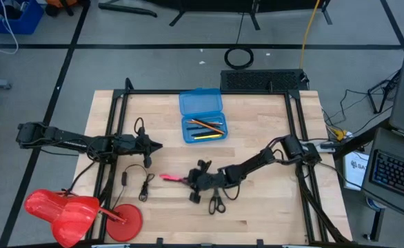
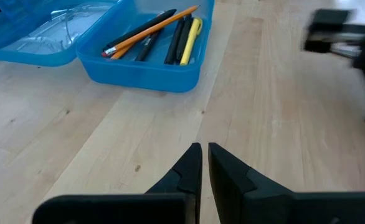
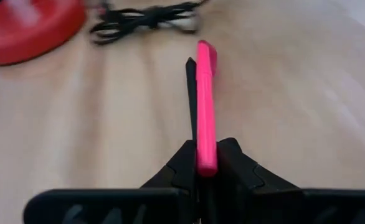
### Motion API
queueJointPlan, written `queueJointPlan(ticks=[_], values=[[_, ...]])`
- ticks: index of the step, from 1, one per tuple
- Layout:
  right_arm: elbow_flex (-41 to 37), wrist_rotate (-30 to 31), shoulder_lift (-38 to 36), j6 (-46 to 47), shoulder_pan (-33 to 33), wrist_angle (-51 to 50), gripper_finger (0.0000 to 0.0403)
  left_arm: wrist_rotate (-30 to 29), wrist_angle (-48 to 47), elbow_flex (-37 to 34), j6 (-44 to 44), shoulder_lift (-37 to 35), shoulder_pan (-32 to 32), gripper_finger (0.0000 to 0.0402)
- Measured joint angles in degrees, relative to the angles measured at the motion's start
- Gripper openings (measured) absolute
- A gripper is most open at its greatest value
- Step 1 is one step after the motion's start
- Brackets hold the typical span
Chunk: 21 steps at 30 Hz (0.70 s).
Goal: Pick & place school supplies into a supply box
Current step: Put the pink pen into the blue supply box
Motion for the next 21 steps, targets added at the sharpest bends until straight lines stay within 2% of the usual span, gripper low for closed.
queueJointPlan(ticks=[3,8,11,14,19,21], values=[[-4.5,-0.1,0.0,2.1,-0.9,6.6,0.0037,0.0,0.0,0.0,-0.2,0.0,0.0,0.0031],[-9.9,-1.9,0.0,5.3,-1.7,15.5,0.0079,0.0,0.0,0.0,0.2,0.0,0.0,0.0031],[-11.6,-1.5,0.0,5.8,-2.2,18.0,0.0083,0.0,-0.2,0.0,0.2,0.0,0.0,0.0031],[-11.7,-1.6,0.0,5.8,-2.1,17.9,0.0067,0.0,-0.5,0.0,0.3,0.0,0.0,0.0031],[-11.7,-3.7,-0.1,5.5,-2.2,18.0,0.0007,0.0,-0.6,0.0,0.3,0.0,0.0,0.0031],[-11.7,-3.9,-0.1,5.5,-2.2,18.5,0.0011,0.0,-0.6,0.0,0.3,0.0,0.0,0.0031]])
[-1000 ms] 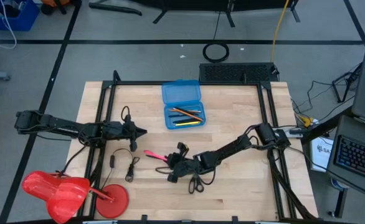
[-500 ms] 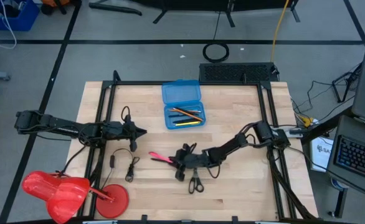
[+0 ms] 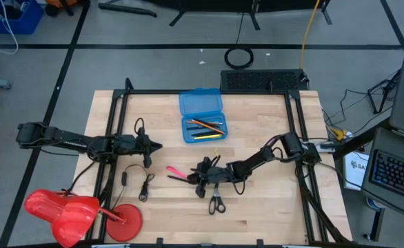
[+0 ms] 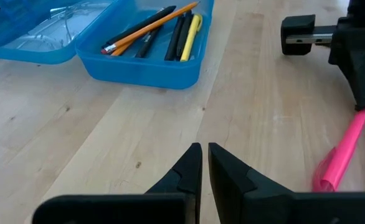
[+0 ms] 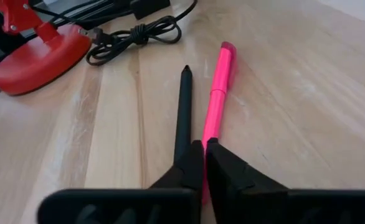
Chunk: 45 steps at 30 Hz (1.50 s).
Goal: Pick & place school supplies into a supply box
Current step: Put the pink pen into the blue supply box
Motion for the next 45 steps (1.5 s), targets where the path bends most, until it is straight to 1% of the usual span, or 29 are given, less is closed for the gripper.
queueJointPlan(ticks=[7,9,10,17,19,22,27,31,34,38,41,45], values=[[-0.1,1.0,0.1,-1.3,0.2,0.4,0.0061,0.0,-0.1,0.0,0.0,0.0,0.0,0.0031],[-0.1,2.9,0.1,-2.0,0.4,0.3,0.0071,0.0,-0.1,0.0,0.0,0.0,0.0,0.0031],[-0.1,3.8,0.2,-2.7,0.6,0.2,0.0076,0.0,-0.1,0.0,0.0,0.0,0.0,0.0031],[-0.2,4.0,0.2,-4.8,0.7,0.4,0.0101,0.0,-0.1,0.0,0.1,0.0,0.0,0.0031],[-0.2,5.3,0.2,-6.0,0.7,0.1,0.0105,0.0,-0.1,0.0,0.1,0.0,0.0,0.0031],[-0.1,5.5,0.2,-7.3,0.7,-1.7,0.0109,0.0,-0.1,0.0,0.1,0.0,0.0,0.0031],[0.8,5.6,1.3,-8.7,0.1,-1.7,0.0109,0.0,0.0,0.0,0.1,0.0,0.0,0.0031],[4.5,3.5,4.6,-10.9,-0.7,-1.8,0.0109,0.0,0.1,0.0,0.1,0.0,0.0,0.0031],[7.2,3.7,7.0,-11.0,-1.0,-2.8,0.0109,0.0,0.0,0.0,0.1,0.0,0.0,0.0031],[7.6,2.8,7.8,-10.3,-1.6,-4.1,0.0104,0.3,-0.1,0.0,0.1,0.0,0.0,0.0031],[7.5,2.8,7.8,-10.3,-1.7,-4.7,0.0080,0.3,-0.1,0.0,0.1,0.0,0.0,0.0031],[7.5,2.8,7.9,-10.3,-1.7,-4.9,0.0022,0.4,-0.2,0.0,0.1,0.0,0.0,0.0031]])
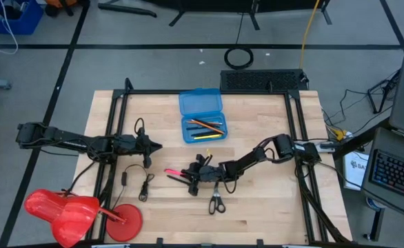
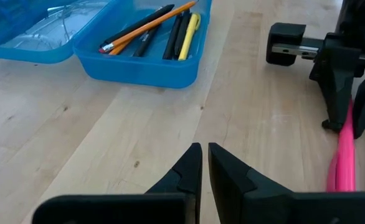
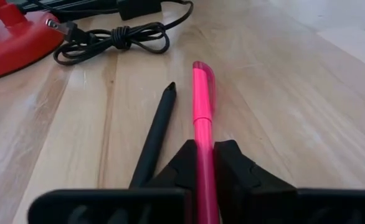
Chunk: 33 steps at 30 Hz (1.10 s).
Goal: Pick & place school supplies into a supply box
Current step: Put the pink pen into the blue supply box
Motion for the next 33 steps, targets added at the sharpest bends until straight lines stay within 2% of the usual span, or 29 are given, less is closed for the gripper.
queueJointPlan(ticks=[9,24,30,33], values=[[-0.1,1.3,-0.1,-3.0,0.5,4.4,0.0020,0.1,0.0,0.0,0.0,0.0,0.0,0.0031],[-0.3,8.4,-6.6,-11.8,2.4,-0.5,0.0020,0.1,-0.1,0.0,0.0,0.0,0.0,0.0031],[-0.3,8.9,-8.8,-14.1,2.4,-2.1,0.0020,0.1,0.0,0.0,0.0,0.0,0.0,0.0031],[-0.3,11.0,-10.2,-15.0,2.4,-5.5,0.0020,0.1,0.0,0.0,0.0,0.0,0.0,0.0031]])
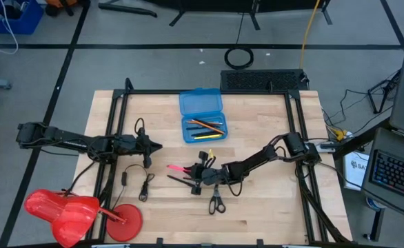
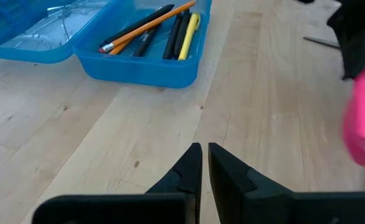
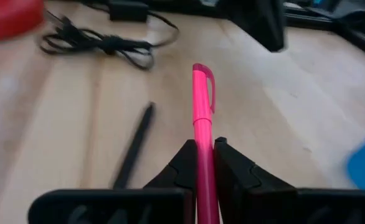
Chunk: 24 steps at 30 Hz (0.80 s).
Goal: Pick & place school supplies into a supply box
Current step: Put the pink pen into the blue supply box
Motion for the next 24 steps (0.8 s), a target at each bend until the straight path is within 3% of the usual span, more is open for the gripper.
queueJointPlan(ticks=[5,15,19,24], values=[[-0.6,4.8,-3.1,-0.4,0.0,-6.3,0.0020,0.0,0.0,0.0,0.0,0.0,0.0,0.0031],[-7.6,11.3,-13.7,-6.1,-2.9,-8.6,0.0020,0.0,0.0,0.0,0.0,0.0,0.0,0.0031],[-10.7,9.7,-18.5,-8.5,-7.3,-9.2,0.0020,0.0,0.0,0.0,0.0,0.0,0.0,0.0031],[-12.9,-0.7,-21.5,-5.8,-15.3,-9.3,0.0020,-0.1,0.1,0.0,0.0,0.0,0.0,0.0031]])
